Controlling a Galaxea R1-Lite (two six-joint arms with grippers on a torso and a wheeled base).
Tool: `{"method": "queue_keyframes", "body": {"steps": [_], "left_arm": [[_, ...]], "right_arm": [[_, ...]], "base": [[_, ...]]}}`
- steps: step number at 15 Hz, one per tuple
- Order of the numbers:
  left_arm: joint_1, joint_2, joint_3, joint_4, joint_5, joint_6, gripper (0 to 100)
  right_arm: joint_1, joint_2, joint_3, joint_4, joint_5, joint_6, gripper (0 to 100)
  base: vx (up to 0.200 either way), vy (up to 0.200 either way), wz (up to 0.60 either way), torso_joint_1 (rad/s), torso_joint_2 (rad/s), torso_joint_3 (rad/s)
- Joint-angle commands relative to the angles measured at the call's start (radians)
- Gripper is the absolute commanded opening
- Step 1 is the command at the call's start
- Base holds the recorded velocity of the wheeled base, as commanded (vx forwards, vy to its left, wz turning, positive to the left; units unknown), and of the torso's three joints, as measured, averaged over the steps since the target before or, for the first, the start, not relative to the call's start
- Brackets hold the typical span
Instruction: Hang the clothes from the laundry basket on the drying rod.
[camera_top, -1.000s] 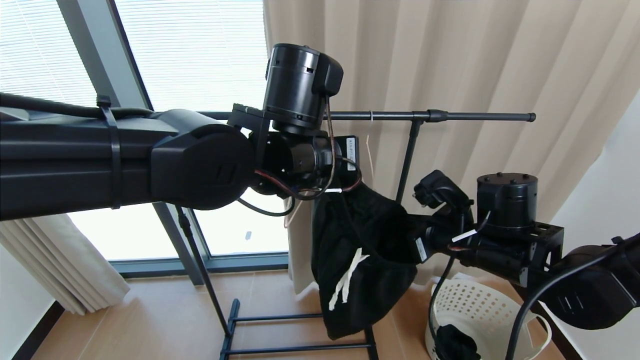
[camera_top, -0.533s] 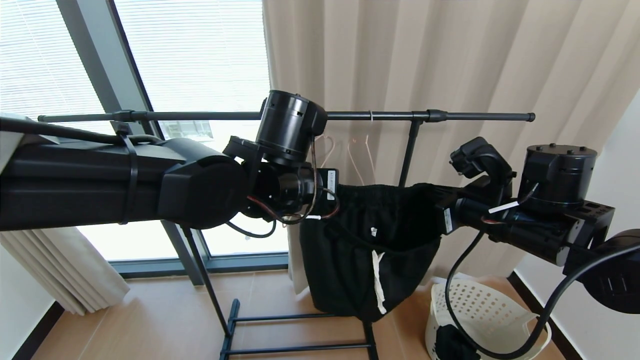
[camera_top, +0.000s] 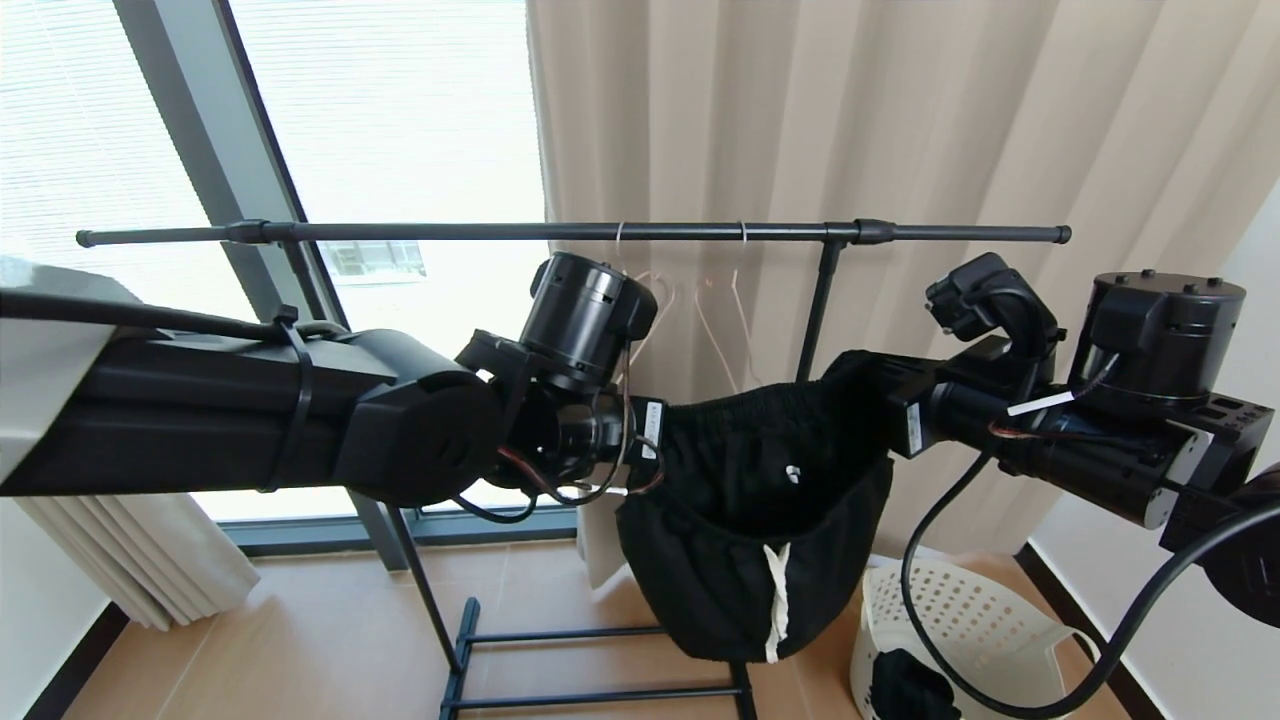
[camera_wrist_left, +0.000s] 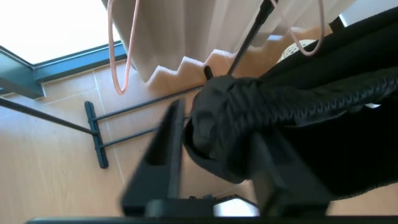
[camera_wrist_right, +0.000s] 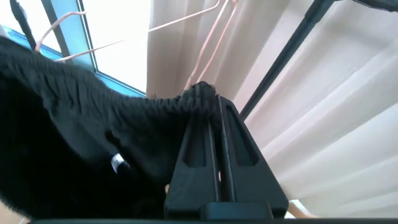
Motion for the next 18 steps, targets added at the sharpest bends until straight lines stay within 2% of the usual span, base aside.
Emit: {"method": "queue_keyframes", "body": {"steps": [1,4,7,8,10,12,15,18], "left_arm": [[-0.001,-0.014,0.02,0.0,-0.001,-0.002,100],[0.0,-0.06,0.074,-0.003,-0.002,0.001,100],[0.046,-0.065,0.073,-0.012,-0.002,0.037,100],[0.075,-0.06,0.073,-0.069,-0.045,0.077,100],[0.114,-0.058,0.073,-0.109,-0.105,0.143,100],[0.147,-0.02,0.051,-0.165,-0.154,0.19,100],[0.186,0.054,-0.004,-0.221,-0.174,0.238,100],[0.204,0.126,-0.085,-0.227,-0.2,0.242,100]], "right_arm": [[0.0,-0.002,-0.004,-0.003,-0.012,-0.001,0],[0.0,0.004,-0.004,-0.004,-0.024,-0.001,0],[-0.001,0.004,-0.001,-0.004,-0.026,-0.001,0],[-0.001,0.004,0.0,-0.004,-0.026,-0.002,0],[-0.001,0.007,0.002,-0.006,-0.026,-0.002,0],[-0.001,0.008,0.003,-0.006,-0.027,-0.004,0],[-0.001,0.007,0.003,-0.006,-0.027,-0.004,0],[-0.001,0.01,0.003,-0.007,-0.027,-0.004,0]], "base": [[0.0,0.0,0.0,0.0,0.0,0.0],[0.0,0.0,0.0,0.0,0.0,0.0],[0.0,0.0,0.0,0.0,0.0,0.0],[0.0,0.0,0.0,0.0,0.0,0.0],[0.0,0.0,0.0,0.0,0.0,0.0],[0.0,0.0,0.0,0.0,0.0,0.0],[0.0,0.0,0.0,0.0,0.0,0.0],[0.0,0.0,0.0,0.0,0.0,0.0]]}}
